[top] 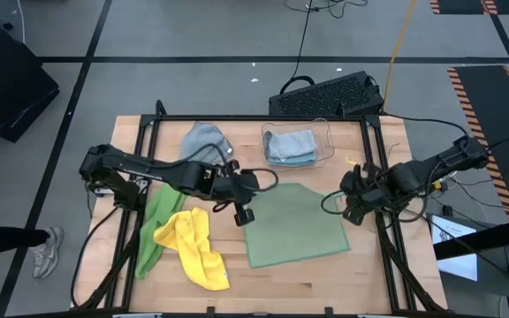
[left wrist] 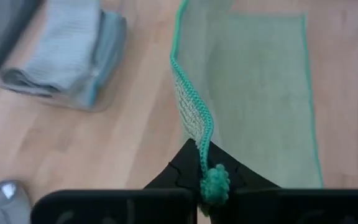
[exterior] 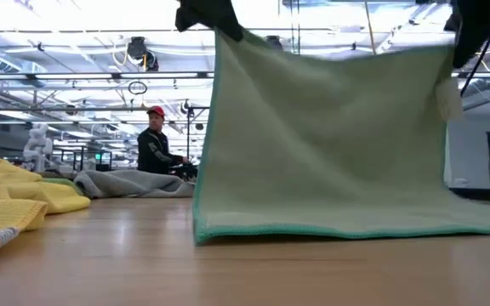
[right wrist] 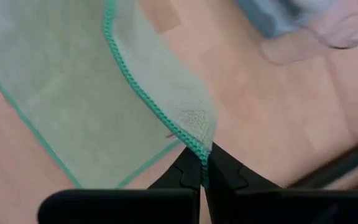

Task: Fold microfiber towels
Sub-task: Fold the light green towel

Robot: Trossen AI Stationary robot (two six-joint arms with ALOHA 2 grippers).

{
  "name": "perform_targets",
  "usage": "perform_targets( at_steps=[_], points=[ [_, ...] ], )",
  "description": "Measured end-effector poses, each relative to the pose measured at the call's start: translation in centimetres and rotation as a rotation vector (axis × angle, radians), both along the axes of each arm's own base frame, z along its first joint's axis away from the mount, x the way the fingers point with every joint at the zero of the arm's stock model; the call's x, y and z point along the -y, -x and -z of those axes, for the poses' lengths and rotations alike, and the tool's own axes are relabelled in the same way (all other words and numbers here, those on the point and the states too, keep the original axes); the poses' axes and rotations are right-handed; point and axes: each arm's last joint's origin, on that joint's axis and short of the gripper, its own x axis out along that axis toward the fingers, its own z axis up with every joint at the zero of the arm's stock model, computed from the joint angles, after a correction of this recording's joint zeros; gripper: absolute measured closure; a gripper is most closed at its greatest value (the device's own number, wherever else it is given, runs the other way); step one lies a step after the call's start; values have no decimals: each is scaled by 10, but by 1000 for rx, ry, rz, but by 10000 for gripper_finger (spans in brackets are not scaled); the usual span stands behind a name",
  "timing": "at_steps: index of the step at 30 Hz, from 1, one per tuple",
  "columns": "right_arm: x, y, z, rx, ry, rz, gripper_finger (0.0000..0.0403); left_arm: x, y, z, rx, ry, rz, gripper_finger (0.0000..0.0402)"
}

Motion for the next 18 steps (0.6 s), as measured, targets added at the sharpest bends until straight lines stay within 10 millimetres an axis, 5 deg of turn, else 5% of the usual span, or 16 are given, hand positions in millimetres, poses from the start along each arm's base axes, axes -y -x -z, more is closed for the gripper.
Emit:
perform_targets(
  at_steps=[9,18],
  points=[
    [2,-7,53,-54,-31,-119,403,15,-17,32,-84,51,24,390],
    [0,-1,83,-118,-185,-248,403,36,-25,46,-83,79,58,397]
  ],
)
